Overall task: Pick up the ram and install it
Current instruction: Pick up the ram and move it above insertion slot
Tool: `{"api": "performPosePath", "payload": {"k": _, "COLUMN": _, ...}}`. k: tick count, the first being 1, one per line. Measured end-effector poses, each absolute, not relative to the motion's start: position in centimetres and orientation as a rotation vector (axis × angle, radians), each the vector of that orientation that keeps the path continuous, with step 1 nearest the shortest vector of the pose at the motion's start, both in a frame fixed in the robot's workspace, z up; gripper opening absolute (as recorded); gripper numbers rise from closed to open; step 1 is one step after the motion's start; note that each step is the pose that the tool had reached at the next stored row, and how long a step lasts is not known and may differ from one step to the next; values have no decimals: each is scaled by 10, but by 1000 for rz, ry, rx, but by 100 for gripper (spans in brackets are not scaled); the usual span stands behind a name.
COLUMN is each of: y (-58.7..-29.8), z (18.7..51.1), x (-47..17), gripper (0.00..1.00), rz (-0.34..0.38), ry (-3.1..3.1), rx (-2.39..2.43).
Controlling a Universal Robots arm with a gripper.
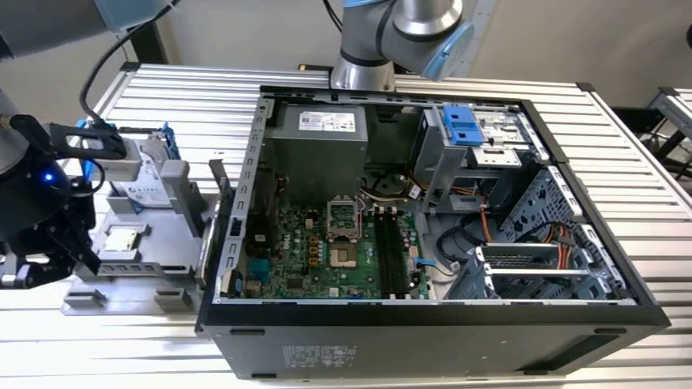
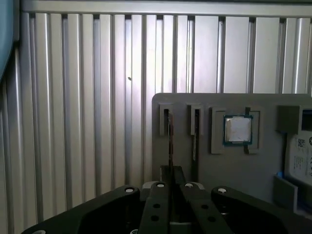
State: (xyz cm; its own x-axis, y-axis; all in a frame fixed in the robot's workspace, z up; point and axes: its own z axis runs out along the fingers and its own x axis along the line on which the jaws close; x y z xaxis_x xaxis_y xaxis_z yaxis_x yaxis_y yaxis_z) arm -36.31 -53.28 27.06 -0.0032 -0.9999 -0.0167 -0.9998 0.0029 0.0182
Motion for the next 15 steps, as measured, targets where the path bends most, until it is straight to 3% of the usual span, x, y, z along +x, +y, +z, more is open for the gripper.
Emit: {"api": "performPosePath", "payload": {"k": 15, "y": -533, "z": 297, "x": -363, "gripper": 0, "rz": -39, "ry": -2224, "rx": 2217}}
